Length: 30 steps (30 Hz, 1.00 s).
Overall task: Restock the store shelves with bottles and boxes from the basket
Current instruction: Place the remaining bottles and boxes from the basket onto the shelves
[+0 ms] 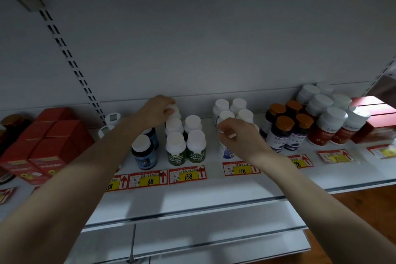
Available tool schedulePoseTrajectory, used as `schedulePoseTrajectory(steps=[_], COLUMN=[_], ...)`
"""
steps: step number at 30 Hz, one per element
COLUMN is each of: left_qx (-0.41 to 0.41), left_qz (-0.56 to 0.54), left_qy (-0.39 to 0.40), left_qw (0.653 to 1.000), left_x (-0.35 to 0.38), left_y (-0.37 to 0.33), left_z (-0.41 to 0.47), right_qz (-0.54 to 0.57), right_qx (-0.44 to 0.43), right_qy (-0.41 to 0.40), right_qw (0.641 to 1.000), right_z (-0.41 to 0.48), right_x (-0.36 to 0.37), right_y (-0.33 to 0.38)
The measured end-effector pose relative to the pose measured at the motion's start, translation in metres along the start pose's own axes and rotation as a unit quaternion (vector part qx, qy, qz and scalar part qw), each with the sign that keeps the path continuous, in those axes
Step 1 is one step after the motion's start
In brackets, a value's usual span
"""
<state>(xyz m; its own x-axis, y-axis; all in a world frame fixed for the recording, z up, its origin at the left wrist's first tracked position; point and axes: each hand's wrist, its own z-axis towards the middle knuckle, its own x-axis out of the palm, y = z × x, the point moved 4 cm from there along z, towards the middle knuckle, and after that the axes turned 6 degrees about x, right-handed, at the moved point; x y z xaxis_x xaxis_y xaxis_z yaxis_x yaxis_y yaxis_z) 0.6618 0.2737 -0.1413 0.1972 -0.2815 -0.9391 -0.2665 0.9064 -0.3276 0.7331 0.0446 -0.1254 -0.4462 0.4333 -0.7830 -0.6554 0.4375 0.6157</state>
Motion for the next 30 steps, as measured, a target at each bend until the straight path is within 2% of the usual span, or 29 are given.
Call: schedulePoseTrajectory(steps=[4, 7, 10, 21, 30], left_qx=[-0.002, 0.008, -0.05, -0.212, -0.284], left_qz=[-0.023, -0.001, 0.025, 0.108, 0.103], left_qy=[-0.119, -0.2, -0.244, -0.193, -0.176], left_qw=[0.993, 0.98, 0.968, 0.952, 0.937], left_x=[-0.023, -0.041, -0.047, -0.032, -0.009], left_y=[-0.017, -0.04, -0.058, -0.054, 0.0], left_z=[-0.028, -0.068, -0.122, -0.339, -0.492], right_qz=[-0.006, -0.018, -0.024, -0.01, -0.047], right_qx=[-0.043, -0.095, -0.146, -0.314, -0.343], right_qy=[0.008, 0.023, 0.041, 0.146, 0.197], right_qw=[0.999, 0.995, 0.988, 0.938, 0.917], right_z=[0.0, 0.001, 0.005, -0.051, -0.136], right_x=[-0.001, 0.005, 0.019, 0.128, 0.242], right_y=[0.011, 0.023, 0.043, 0.16, 0.246])
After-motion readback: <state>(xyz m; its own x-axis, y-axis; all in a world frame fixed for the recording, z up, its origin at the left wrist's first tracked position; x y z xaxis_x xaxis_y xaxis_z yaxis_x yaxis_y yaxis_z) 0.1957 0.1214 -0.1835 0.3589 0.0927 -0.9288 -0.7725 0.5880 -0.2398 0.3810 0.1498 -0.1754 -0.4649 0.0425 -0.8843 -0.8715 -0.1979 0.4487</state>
